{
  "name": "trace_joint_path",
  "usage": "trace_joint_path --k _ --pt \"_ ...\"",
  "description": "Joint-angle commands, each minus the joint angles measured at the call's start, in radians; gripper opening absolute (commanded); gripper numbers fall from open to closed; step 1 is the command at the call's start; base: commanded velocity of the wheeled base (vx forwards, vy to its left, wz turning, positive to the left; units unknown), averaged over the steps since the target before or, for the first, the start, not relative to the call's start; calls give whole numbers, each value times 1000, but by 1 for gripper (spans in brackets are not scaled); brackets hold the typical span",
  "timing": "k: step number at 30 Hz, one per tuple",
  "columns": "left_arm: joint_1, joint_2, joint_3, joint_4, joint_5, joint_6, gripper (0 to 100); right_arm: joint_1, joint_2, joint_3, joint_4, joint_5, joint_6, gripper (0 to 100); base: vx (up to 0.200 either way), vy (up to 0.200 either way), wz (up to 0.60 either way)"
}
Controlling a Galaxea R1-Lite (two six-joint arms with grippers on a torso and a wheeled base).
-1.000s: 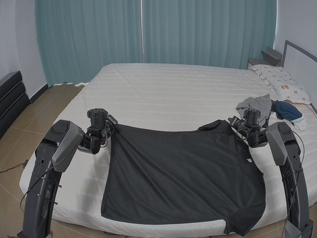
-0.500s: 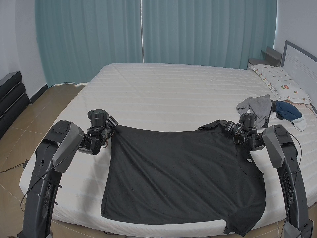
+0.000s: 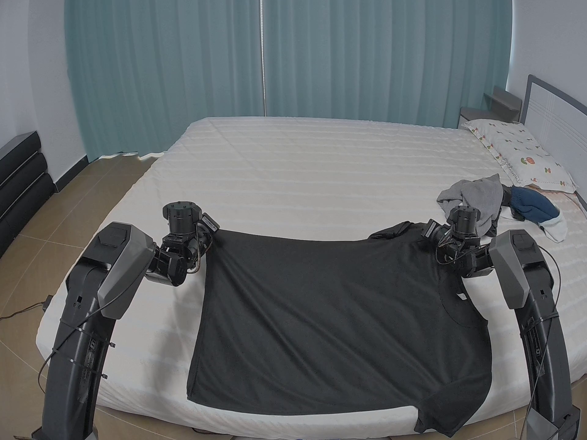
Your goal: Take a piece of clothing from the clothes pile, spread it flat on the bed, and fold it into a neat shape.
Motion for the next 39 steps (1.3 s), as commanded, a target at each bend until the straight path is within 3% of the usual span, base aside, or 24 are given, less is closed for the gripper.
trace_joint_path --k 1,7,18,23,34,35,39 --pt "6 -1 -6 -13 4 -1 0 -16 -21 -1 -37 -1 0 0 0 0 0" --pt "11 14 -18 -57 19 -1 0 -16 -17 -1 -71 -35 -8 0 0 0 0" --pt "3 47 -26 -51 17 33 0 -3 17 -1 -31 -33 -17 0 0 0 0" --pt "3 91 -87 -51 19 67 0 -2 43 -1 -53 -30 -51 0 0 0 0" --pt "1 94 -87 -50 19 68 0 -12 32 -1 -94 -35 -51 0 0 0 0" --pt "1 94 -86 -50 19 68 0 -12 29 -1 -94 -35 -51 100 0 0 0" --pt "0 94 -86 -50 19 68 0 -16 34 -1 -94 -40 -51 100 0 0 0"
